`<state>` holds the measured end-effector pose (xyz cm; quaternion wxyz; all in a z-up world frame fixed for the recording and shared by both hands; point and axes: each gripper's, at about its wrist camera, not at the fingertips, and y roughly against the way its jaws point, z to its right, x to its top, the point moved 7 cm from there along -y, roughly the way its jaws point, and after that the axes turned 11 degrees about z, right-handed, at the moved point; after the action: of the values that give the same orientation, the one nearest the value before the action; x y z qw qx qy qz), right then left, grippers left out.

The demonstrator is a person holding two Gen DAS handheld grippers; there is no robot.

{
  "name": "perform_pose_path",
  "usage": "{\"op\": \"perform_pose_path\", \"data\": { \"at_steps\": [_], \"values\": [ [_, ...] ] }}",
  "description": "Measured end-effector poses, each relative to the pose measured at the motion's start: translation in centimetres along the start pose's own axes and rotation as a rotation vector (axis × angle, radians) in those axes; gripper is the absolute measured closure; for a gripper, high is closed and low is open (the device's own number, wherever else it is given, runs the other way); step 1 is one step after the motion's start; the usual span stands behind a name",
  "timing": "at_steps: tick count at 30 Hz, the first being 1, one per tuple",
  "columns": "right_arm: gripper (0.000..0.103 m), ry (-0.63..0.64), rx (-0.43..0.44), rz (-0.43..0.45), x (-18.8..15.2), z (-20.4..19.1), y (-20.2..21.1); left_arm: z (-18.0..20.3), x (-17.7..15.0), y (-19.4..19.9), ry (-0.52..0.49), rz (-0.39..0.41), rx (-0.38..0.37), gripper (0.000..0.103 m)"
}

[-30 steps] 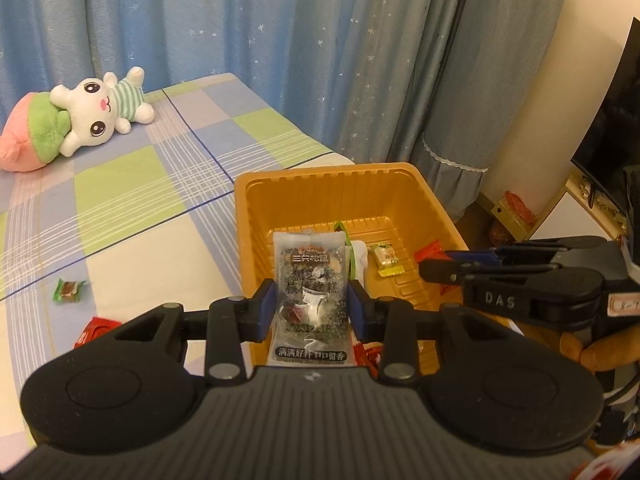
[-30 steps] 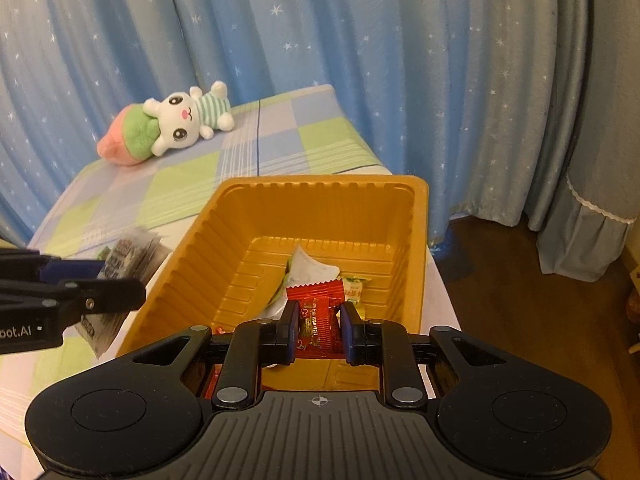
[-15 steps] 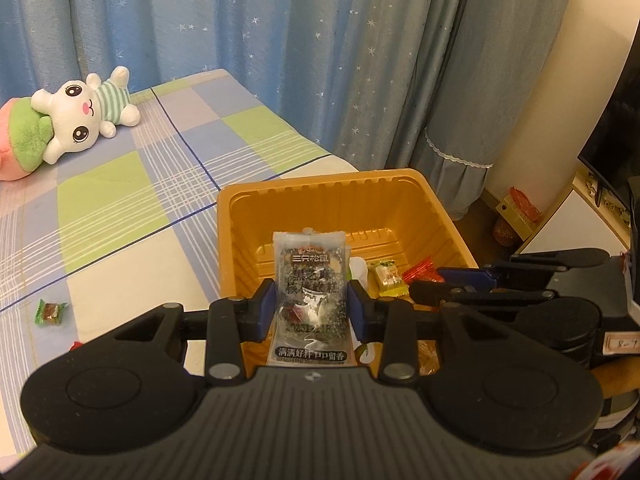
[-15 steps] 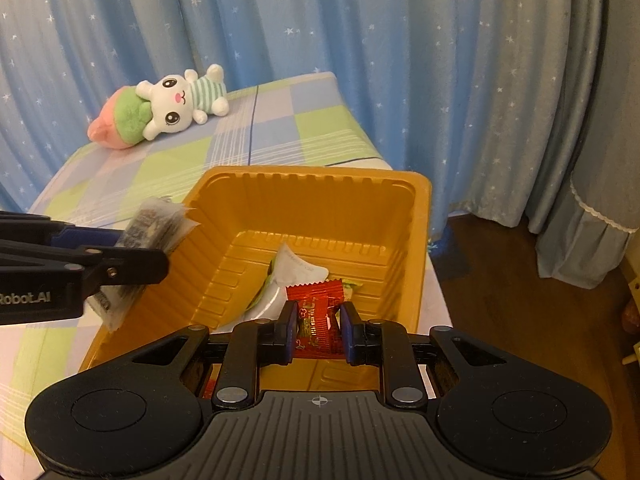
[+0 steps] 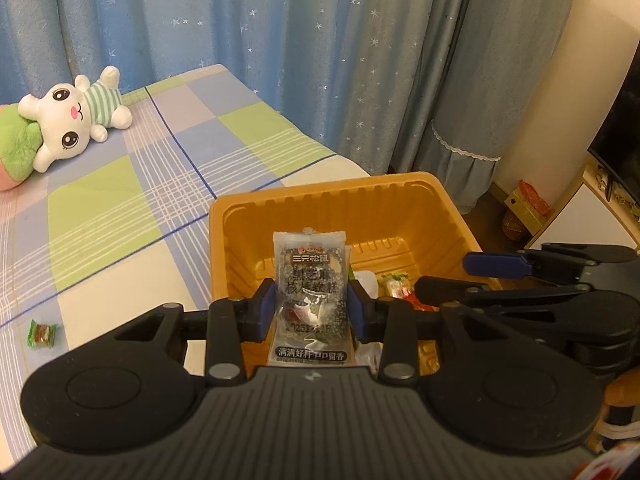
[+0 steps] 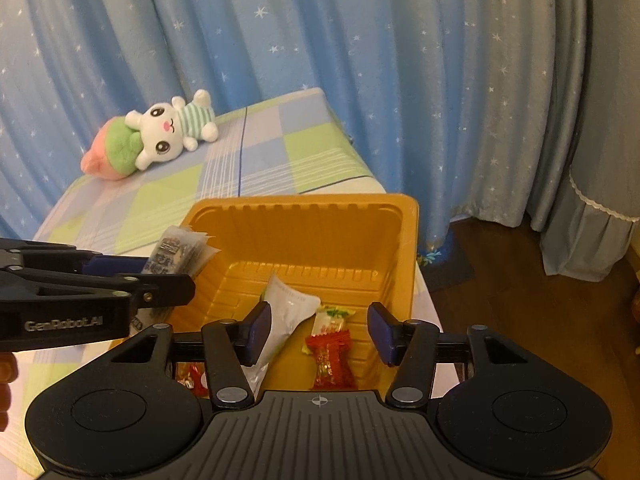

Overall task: Organize snacks
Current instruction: 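Open the left tool and the right tool to drop both into the tray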

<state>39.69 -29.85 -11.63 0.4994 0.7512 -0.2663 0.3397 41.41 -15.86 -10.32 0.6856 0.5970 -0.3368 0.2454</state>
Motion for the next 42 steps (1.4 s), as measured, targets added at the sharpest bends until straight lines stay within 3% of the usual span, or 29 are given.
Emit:
{"op": "perform_pose_path", "data": {
  "at_steps": [18,26,33,42],
  "values": [
    [0.049,-0.04,-0.018,0.024,0.5,0.2,0.4,-0.8,0.7,-2.3,-0.01,0.002,0.016,0.067],
    [0.048,-0.062,-0.026,0.023,0.2,-0.2,1.1,-1.9,0.2,0.2,0.037,0.013,0.015,0.059],
    [0.034,-0.075,-0.03,0.037,-0.3,-0.9,2.7,-3.5,-0.9,3.6,0.109,0.014,0.028,0.056],
    [0.029,-0.081,-0.021,0.039,-1.1,-2.9,4.8,-4.9,-2.7,7.8,0.147,0.019,0.016,0.055]
  ]
}}
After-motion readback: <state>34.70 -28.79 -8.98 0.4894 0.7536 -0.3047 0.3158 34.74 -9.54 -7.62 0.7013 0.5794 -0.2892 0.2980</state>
